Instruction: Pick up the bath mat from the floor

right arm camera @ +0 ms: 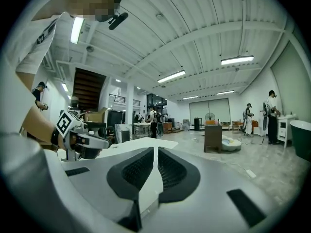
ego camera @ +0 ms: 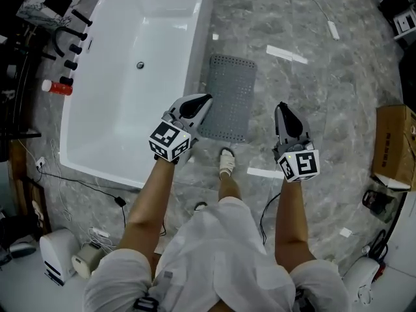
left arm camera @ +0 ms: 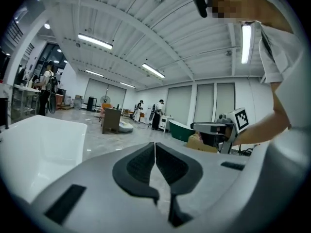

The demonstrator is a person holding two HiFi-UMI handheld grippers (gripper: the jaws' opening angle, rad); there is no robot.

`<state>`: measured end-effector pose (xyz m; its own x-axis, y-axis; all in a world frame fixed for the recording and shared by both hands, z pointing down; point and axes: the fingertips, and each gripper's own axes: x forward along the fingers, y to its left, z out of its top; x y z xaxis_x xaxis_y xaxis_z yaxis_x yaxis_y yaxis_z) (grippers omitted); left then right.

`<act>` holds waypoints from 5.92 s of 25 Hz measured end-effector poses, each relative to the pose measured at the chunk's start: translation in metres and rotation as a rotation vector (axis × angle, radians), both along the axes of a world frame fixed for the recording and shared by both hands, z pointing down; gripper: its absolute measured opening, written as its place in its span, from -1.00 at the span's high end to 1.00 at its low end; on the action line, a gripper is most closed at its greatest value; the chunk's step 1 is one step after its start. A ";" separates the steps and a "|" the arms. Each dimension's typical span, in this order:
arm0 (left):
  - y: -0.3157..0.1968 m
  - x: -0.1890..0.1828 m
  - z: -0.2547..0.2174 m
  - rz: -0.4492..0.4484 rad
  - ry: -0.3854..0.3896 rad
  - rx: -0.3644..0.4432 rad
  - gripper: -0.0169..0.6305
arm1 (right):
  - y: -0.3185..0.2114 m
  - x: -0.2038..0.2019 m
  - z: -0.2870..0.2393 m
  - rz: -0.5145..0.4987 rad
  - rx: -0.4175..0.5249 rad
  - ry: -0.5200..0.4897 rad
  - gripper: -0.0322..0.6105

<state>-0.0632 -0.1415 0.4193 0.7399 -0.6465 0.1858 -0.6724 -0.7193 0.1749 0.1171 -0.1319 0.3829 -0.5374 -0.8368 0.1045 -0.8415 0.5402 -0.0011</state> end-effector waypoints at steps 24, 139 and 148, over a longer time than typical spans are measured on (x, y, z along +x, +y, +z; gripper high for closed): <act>-0.066 0.087 0.334 0.581 -0.455 -0.081 0.91 | -0.060 0.013 0.350 0.029 -0.209 0.041 0.63; -0.039 0.072 0.255 0.579 -0.675 -0.695 0.37 | -0.063 -0.063 0.401 -0.084 -1.407 0.084 0.76; -0.027 0.059 0.200 0.529 -0.637 -0.749 0.37 | -0.079 -0.077 0.326 -0.113 -1.387 0.095 0.77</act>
